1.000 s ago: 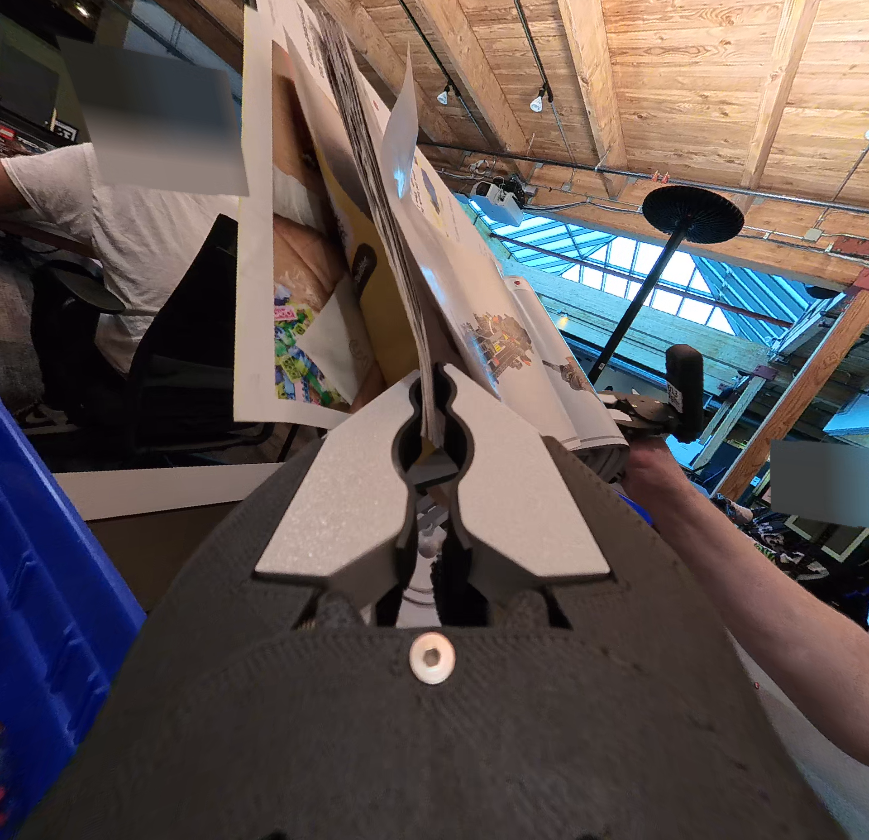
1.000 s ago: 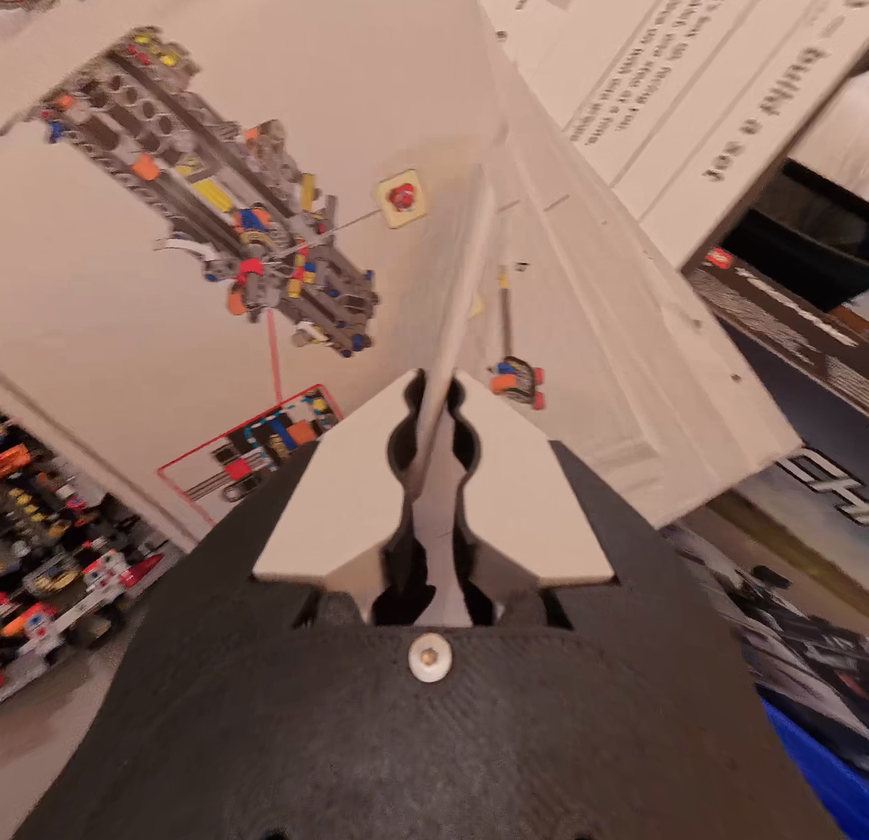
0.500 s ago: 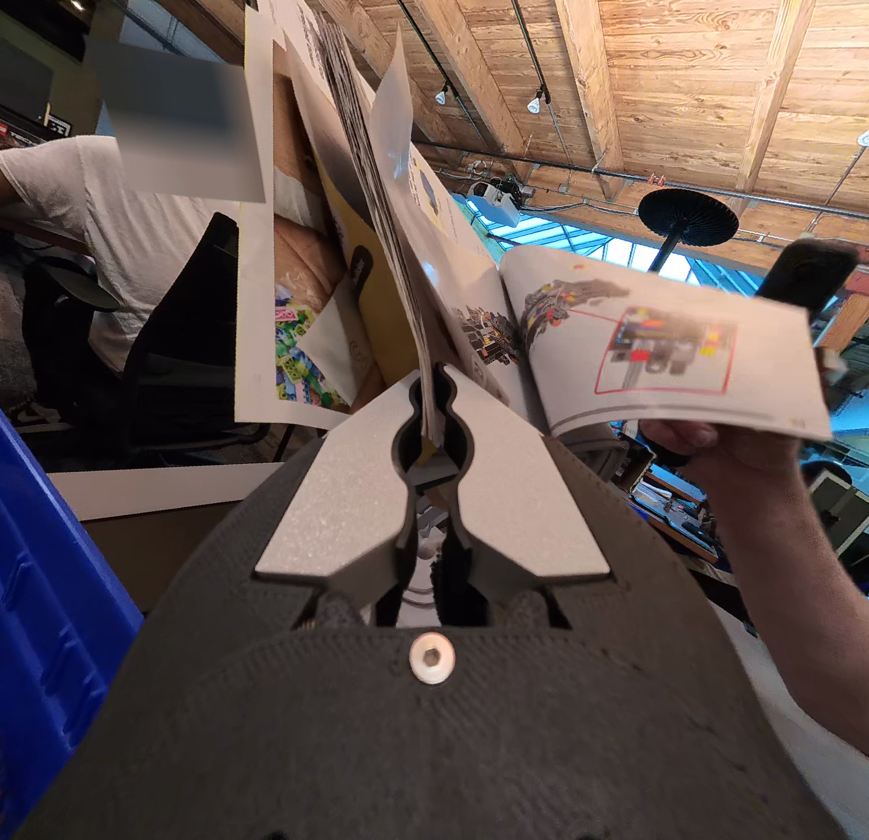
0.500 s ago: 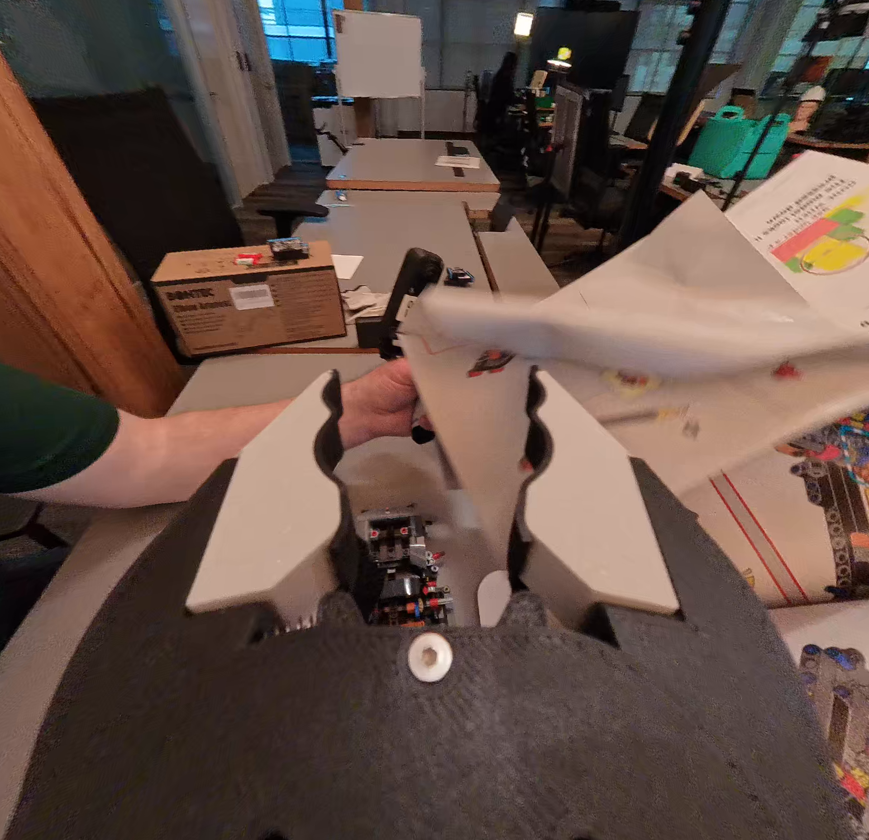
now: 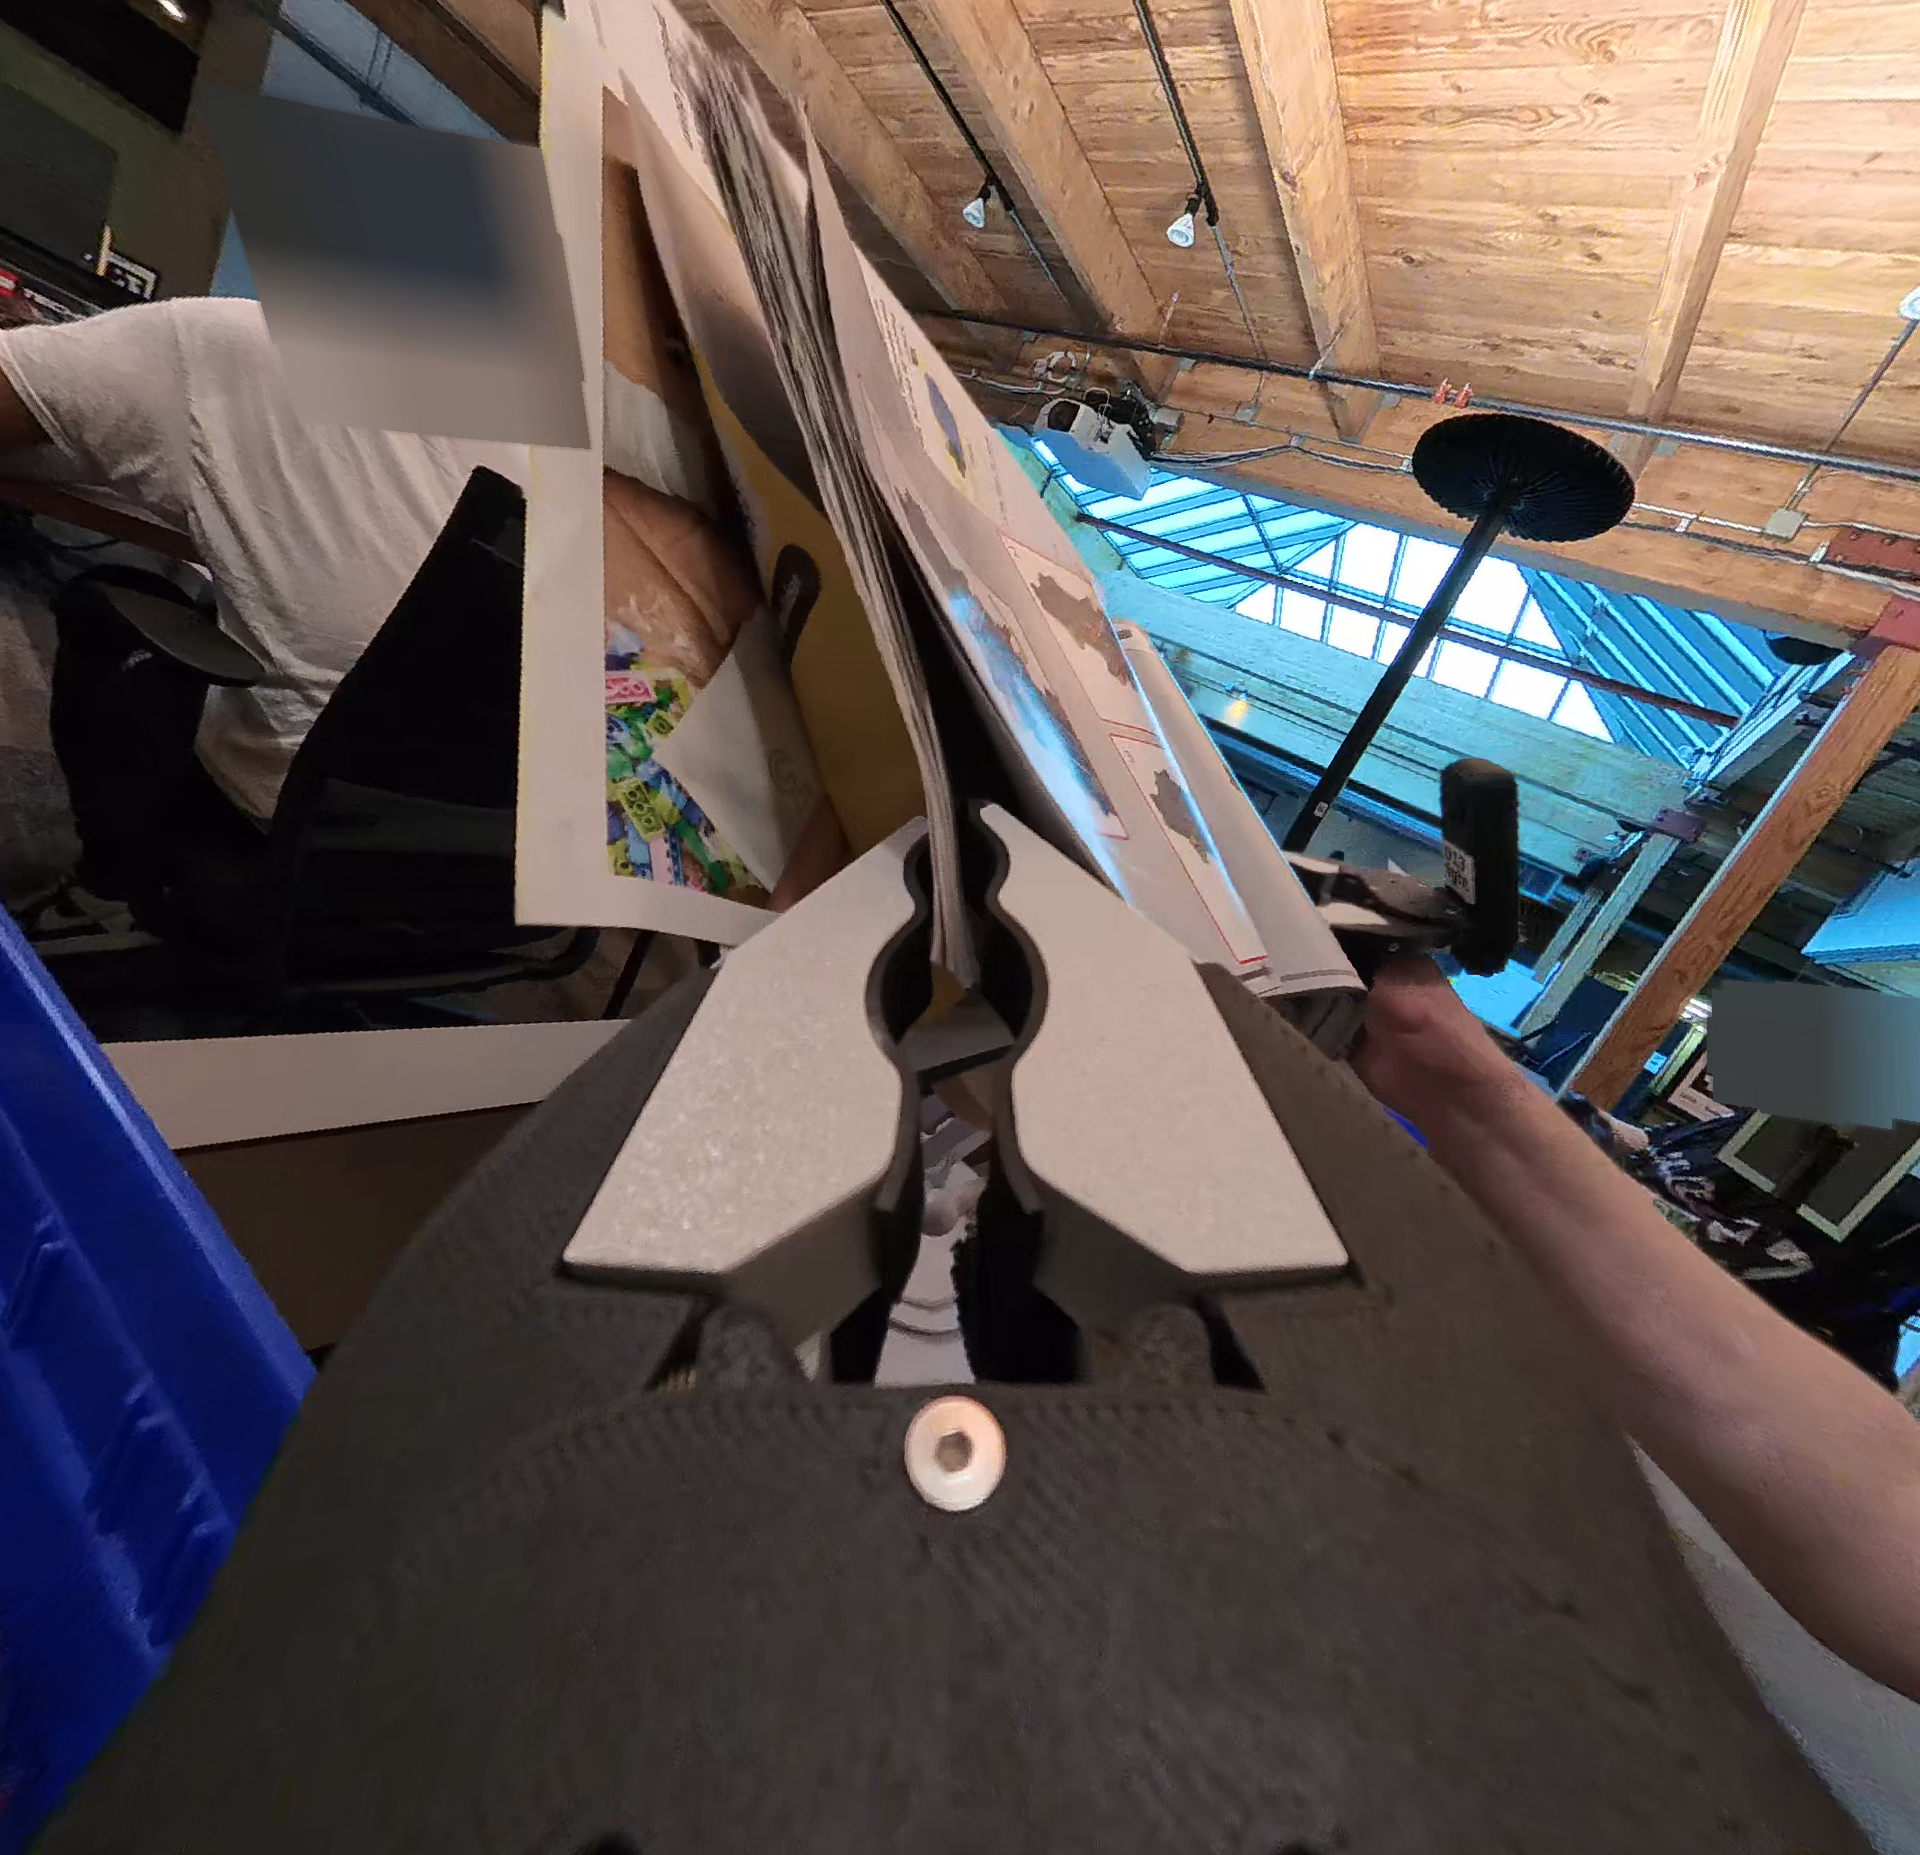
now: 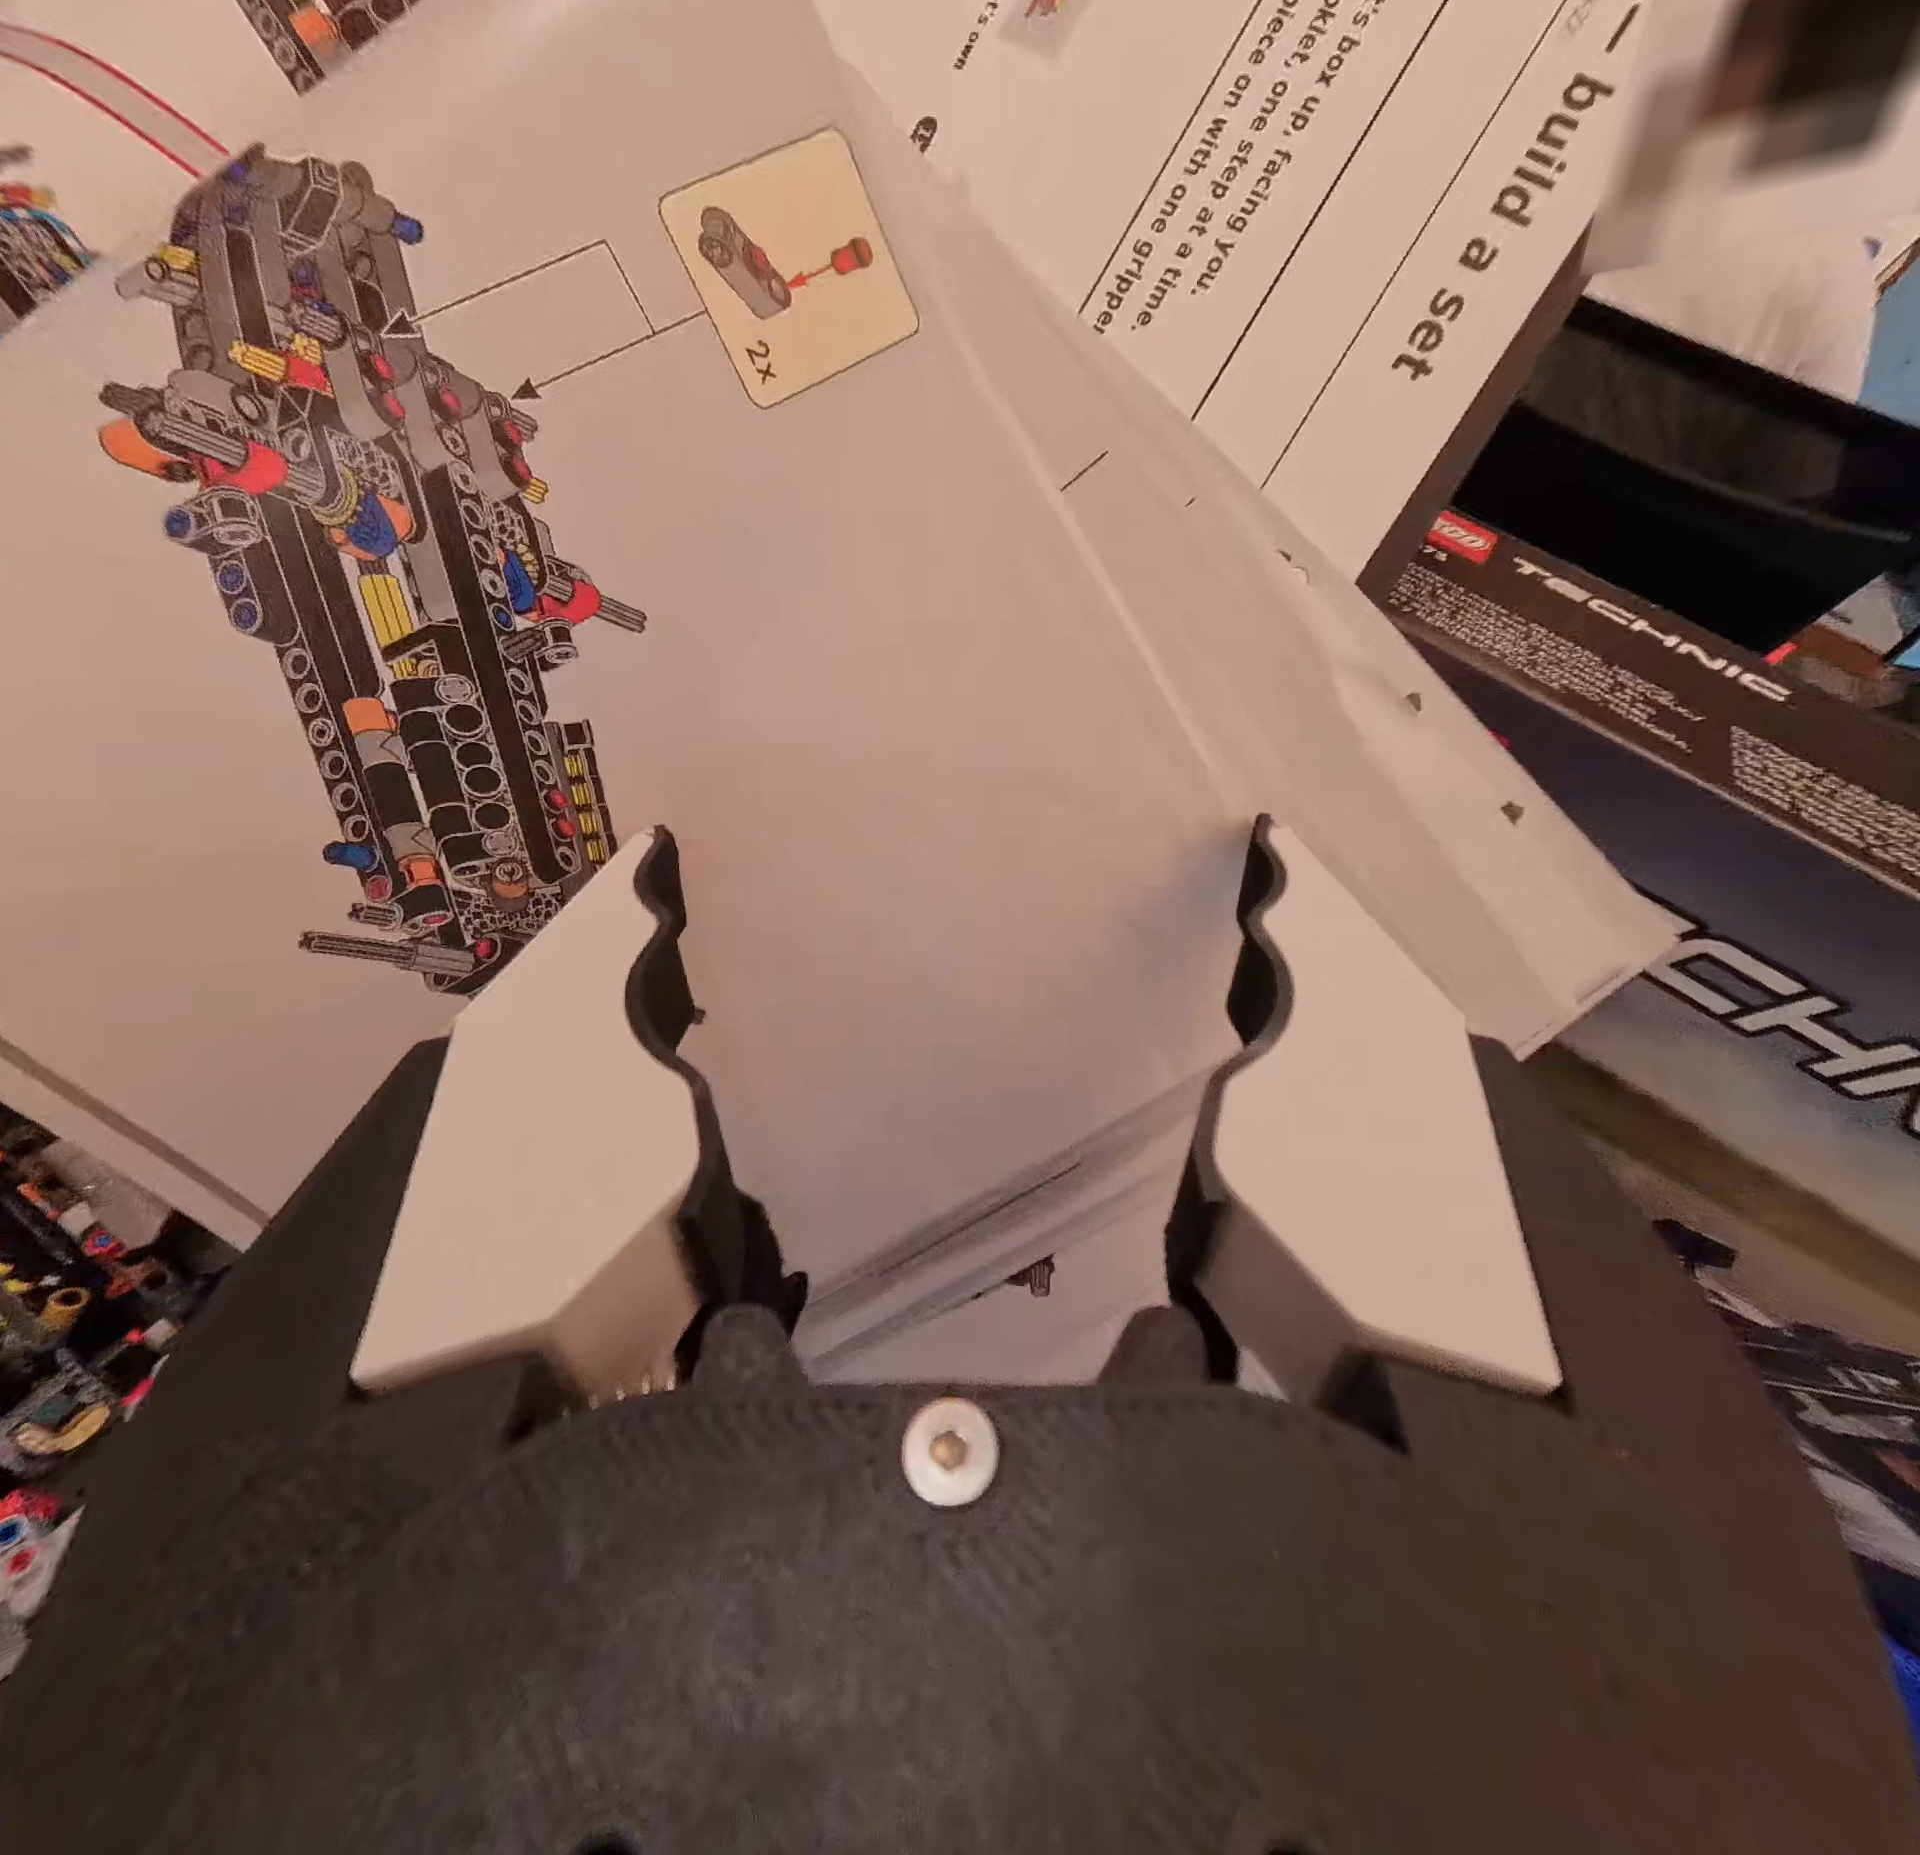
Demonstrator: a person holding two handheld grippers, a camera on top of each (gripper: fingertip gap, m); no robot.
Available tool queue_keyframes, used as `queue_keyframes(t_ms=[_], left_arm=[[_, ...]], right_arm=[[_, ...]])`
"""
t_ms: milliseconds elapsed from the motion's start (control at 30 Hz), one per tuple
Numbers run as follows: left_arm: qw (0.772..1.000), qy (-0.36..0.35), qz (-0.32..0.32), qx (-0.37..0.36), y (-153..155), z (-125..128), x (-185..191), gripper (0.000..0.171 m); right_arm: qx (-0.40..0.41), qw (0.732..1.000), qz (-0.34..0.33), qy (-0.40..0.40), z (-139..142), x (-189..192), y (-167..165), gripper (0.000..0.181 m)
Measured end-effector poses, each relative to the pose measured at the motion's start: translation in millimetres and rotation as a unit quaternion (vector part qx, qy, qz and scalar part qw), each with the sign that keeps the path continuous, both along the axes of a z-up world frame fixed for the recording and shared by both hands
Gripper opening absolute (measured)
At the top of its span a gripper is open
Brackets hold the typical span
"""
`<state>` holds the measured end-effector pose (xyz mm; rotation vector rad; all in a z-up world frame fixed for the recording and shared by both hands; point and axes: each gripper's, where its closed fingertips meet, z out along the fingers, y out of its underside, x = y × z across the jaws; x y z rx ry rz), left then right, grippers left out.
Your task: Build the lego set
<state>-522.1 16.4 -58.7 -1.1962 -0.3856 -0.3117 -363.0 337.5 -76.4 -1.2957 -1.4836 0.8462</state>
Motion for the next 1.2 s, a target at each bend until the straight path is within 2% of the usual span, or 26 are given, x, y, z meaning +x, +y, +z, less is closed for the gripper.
queue_keyframes(t_ms=[67,167,300,367,467,533,700,833,967,1100,1200], left_arm=[[1.000,0.001,0.001,-0.002,0,-1,0,0.000],[1.000,-0.003,-0.002,0.001,2,-3,-1,0.000],[1.000,-0.005,-0.004,0.003,2,-3,-1,0.000],[1.000,-0.004,-0.003,0.002,1,-3,-1,0.000],[1.000,-0.002,-0.002,0.001,1,-2,-1,0.000],[1.000,-0.003,-0.002,0.001,1,-3,-1,0.000],[1.000,-0.003,-0.002,0.002,2,-2,0,0.000],[1.000,-0.002,-0.002,0.003,1,-2,0,0.000],[1.000,-0.002,-0.002,0.003,0,-1,-1,0.000],[1.000,-0.003,-0.004,0.004,1,-2,-1,0.000],[1.000,-0.004,-0.004,0.004,2,-2,0,0.000]], right_arm=[[0.005,1.000,-0.003,0.000,-1,-1,-1,0.102],[0.011,1.000,-0.003,0.002,0,-1,-2,0.084],[0.031,0.999,-0.009,-0.006,-1,0,-1,0.075],[0.043,0.999,-0.015,-0.009,0,2,1,0.057],[0.052,0.998,-0.023,-0.007,-1,2,3,0.050],[0.063,0.998,-0.028,-0.007,0,1,4,0.038],[0.095,0.995,-0.022,-0.011,-2,-3,-3,0.018],[0.077,0.997,0.002,-0.021,-2,-4,-13,0.000],[-0.026,0.996,0.082,0.011,22,2,-46,0.000],[-0.123,0.971,0.194,0.067,69,8,-97,0.000],[-0.139,0.953,0.250,0.098,104,1,-144,0.000]])
